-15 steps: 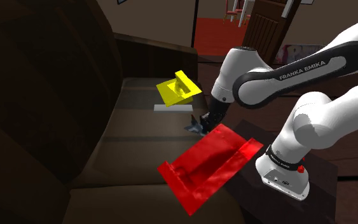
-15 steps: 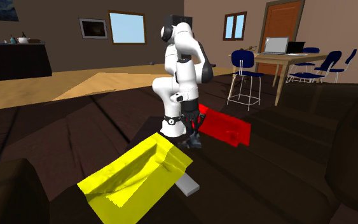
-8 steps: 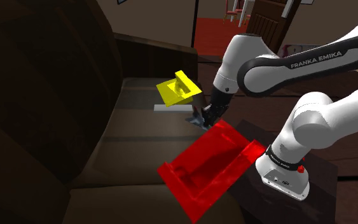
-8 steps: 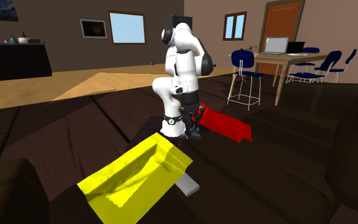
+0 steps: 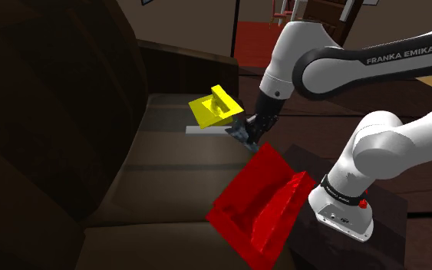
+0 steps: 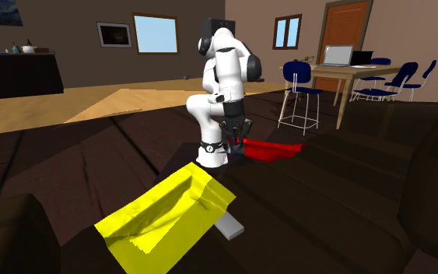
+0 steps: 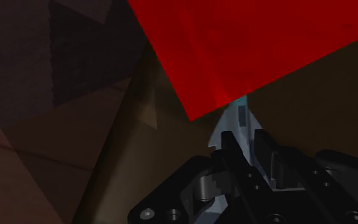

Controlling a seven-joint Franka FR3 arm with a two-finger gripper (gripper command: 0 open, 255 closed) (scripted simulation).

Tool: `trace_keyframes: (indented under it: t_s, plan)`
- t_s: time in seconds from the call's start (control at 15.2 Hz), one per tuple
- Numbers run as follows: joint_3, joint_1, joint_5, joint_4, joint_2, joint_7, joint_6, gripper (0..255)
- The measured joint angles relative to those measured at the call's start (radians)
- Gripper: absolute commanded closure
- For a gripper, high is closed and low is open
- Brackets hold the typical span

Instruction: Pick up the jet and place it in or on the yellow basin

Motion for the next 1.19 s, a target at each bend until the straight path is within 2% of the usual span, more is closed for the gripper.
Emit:
trace_keyframes:
  t_s: [0.59,1.19]
  plan:
    - [-0.038,-0.023,-0.045,0.093,-0.026,0.008,-0.120,255]
    - [-0.123,-0.140,-0.135,0.282,0.288,-0.129,-0.022,255]
